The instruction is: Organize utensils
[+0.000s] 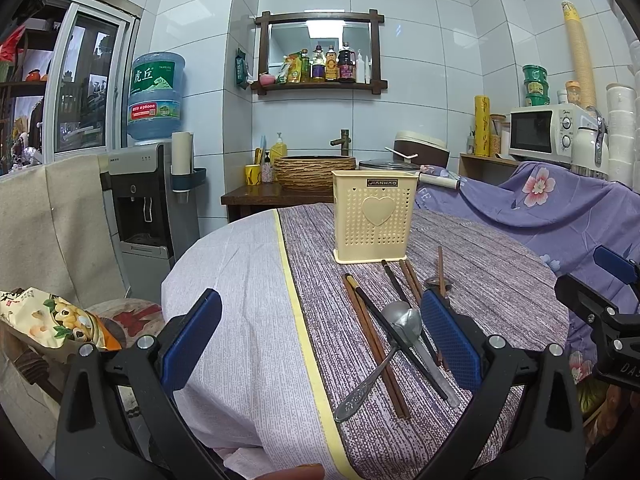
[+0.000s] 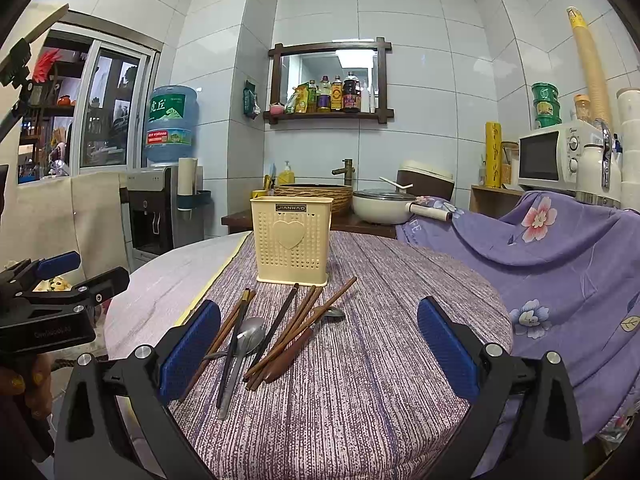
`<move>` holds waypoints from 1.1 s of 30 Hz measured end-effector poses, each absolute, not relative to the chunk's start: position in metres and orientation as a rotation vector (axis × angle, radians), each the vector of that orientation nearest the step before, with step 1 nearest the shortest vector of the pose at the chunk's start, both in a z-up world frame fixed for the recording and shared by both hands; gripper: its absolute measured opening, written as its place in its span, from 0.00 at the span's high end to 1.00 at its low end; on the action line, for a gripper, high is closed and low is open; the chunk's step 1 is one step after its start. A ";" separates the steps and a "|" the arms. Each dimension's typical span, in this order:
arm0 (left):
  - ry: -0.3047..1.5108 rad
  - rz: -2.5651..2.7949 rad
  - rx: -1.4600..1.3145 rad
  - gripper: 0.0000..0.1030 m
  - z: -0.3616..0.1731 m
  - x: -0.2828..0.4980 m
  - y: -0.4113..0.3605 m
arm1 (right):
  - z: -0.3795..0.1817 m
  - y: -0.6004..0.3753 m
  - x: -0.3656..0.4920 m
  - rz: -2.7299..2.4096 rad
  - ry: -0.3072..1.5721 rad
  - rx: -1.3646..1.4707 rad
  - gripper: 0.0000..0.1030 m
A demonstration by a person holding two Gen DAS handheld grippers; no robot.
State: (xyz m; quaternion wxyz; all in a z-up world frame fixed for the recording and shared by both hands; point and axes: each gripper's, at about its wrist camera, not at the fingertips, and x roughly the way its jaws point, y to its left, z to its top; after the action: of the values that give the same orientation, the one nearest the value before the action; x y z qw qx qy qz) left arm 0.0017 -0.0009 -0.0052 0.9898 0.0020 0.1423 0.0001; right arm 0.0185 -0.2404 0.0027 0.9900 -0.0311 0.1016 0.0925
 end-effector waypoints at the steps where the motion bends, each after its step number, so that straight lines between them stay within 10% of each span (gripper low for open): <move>1: 0.286 0.000 0.004 0.05 -0.005 0.002 -0.001 | 0.002 -0.241 0.019 0.186 0.204 -0.062 0.06; 33: 0.300 -0.007 0.017 0.05 -0.017 0.004 -0.004 | 0.002 -0.240 0.018 0.180 0.223 -0.058 0.06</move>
State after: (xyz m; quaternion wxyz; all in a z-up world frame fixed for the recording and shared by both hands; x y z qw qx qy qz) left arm 0.0036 -0.0038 -0.0166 0.9887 0.0083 0.1494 -0.0036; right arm 0.0177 -0.2396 0.0020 0.9894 -0.0291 0.1109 0.0895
